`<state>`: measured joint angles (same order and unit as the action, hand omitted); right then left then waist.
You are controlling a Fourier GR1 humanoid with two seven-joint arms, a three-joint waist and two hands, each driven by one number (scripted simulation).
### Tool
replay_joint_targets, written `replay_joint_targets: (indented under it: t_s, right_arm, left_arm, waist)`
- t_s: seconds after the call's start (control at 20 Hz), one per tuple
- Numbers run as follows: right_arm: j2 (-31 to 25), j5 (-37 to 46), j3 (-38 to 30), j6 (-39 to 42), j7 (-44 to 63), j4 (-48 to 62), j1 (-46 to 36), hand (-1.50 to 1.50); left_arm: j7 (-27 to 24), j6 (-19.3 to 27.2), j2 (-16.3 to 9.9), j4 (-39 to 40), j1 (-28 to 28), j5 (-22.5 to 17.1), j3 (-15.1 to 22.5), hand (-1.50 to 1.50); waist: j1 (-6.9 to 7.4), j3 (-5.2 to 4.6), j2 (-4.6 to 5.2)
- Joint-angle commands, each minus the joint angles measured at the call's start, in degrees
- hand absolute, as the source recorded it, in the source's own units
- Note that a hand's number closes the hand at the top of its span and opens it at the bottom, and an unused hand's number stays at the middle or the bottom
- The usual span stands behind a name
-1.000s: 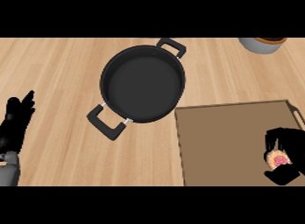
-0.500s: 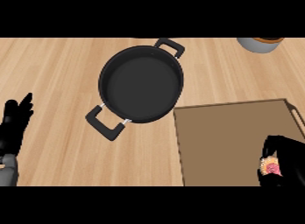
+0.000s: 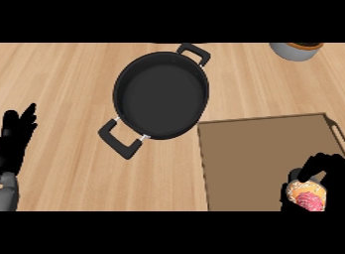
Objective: Pick the cupcake from the tray and place it in the pot
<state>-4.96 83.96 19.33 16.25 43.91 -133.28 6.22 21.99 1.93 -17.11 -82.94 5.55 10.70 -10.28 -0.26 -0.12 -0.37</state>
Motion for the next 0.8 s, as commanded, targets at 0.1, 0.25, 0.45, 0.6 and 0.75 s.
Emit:
replay_joint_targets:
  t_s: [0.1, 0.25, 0.45, 0.6, 0.75]
  right_arm:
    - [4.8, 9.1, 9.7, 1.9, 4.8, -6.3, -15.1, 1.5]
    - [4.9, 11.0, 13.8, 6.8, 9.5, -4.5, -25.3, 1.5]
    - [4.9, 5.0, 14.5, 15.8, 18.5, 1.8, -41.5, 1.5]
    - [4.9, -3.6, 8.9, 12.7, 21.2, 10.4, -48.4, 1.5]
    - [4.9, -8.5, 5.5, 9.1, 23.1, 18.8, -52.6, 1.5]
  left_arm:
    - [-1.4, -0.5, 0.4, 1.8, 1.4, -0.3, 0.1, 0.0]
    - [1.5, 0.1, 0.0, 0.1, 2.4, 0.5, 0.1, 0.0]
    - [-0.7, 1.1, 1.5, 2.3, 2.3, 1.5, 0.9, 0.0]
    - [0.5, 0.2, 1.0, 0.7, 1.9, 1.6, 1.3, 0.0]
    - [-1.1, -1.8, -0.4, -1.4, -0.1, 0.3, 0.7, 0.0]
  waist:
    - [0.6, -0.1, 0.2]
    - [0.84, -0.04, 0.17]
    - [1.21, -0.09, 0.25]
    - [1.64, -0.01, 0.38]
    - [2.92, -0.03, 0.46]
